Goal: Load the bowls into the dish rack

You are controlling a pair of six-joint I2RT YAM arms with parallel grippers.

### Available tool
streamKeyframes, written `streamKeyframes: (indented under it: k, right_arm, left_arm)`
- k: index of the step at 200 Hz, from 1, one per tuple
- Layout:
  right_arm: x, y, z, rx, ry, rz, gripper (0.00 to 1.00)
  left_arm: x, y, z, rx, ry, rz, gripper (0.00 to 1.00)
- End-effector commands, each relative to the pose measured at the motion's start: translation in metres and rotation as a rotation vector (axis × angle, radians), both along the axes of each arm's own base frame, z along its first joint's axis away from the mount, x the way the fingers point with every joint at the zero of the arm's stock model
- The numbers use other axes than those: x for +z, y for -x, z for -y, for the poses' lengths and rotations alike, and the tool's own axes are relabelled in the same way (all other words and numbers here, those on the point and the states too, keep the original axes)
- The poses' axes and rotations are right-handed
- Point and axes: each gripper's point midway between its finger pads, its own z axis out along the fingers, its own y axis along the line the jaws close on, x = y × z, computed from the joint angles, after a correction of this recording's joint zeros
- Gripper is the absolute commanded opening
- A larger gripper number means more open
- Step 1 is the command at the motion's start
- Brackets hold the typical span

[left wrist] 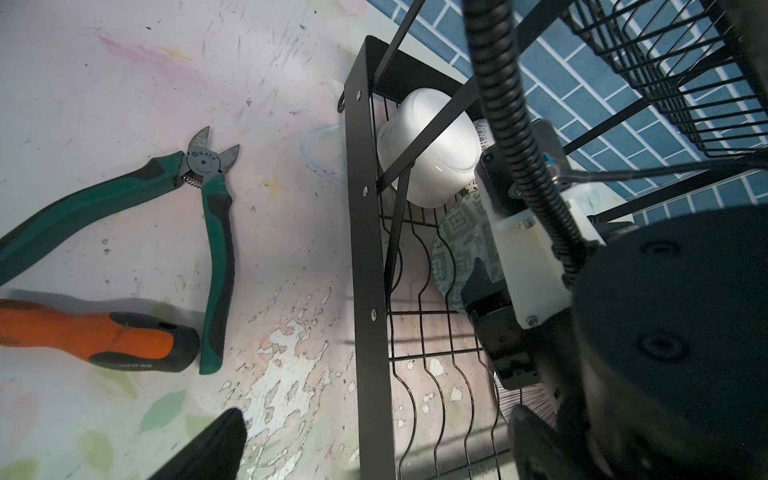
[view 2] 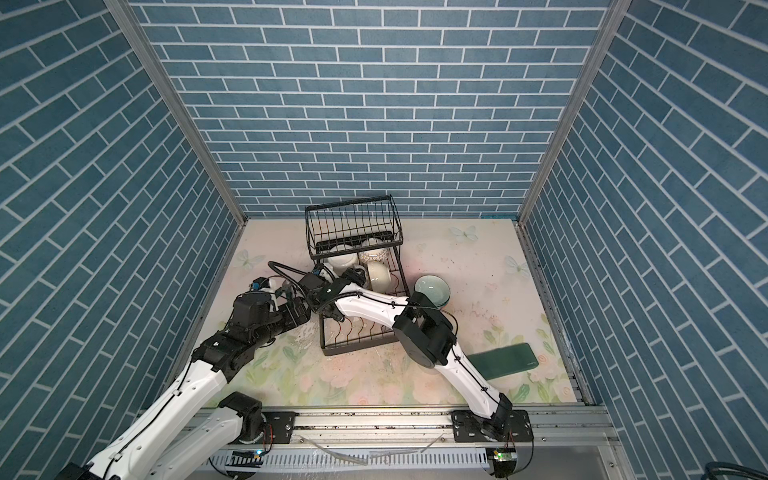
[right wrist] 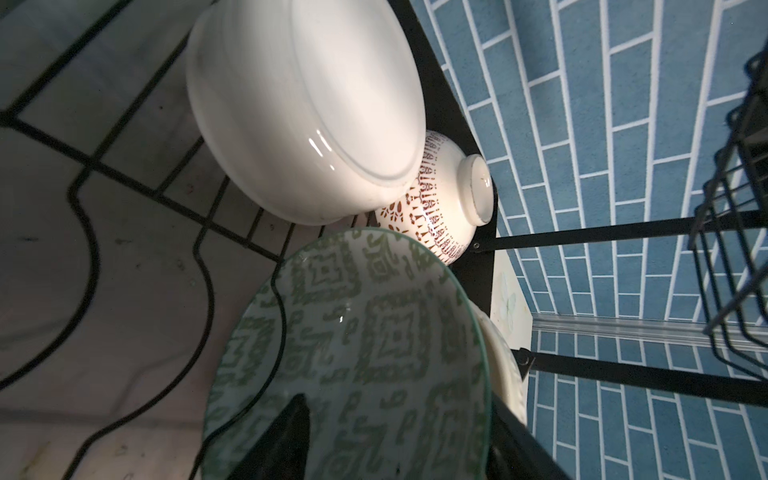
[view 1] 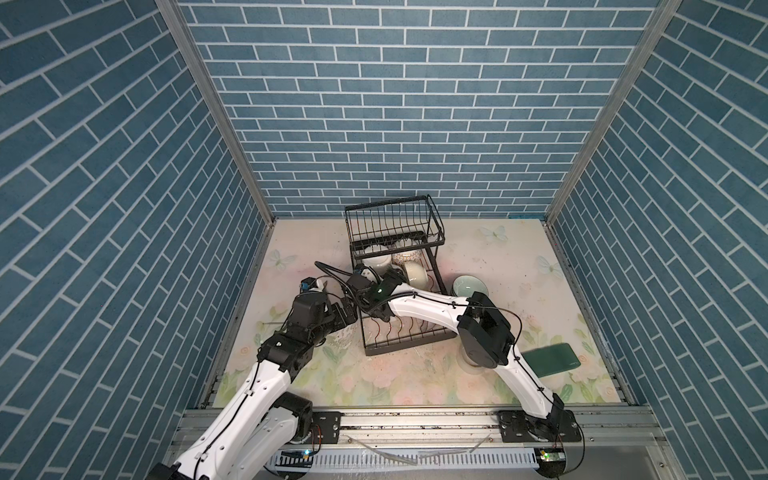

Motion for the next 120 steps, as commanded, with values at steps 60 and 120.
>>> streamKeyframes:
  k: [60,120]
  right_arm:
    - [0.057,0.018,0.003,0.008,-0.233,-0.026,0.79]
    - [0.067,0.041,0.01,0.025,-0.386,-0.129,0.79]
  left_arm:
    - [0.007,0.005,-0.004,-0.01,-0.031,-0.009,1.0]
    - [0.013,0.006,-0.003,-0.024,-0.035,-0.007,1.0]
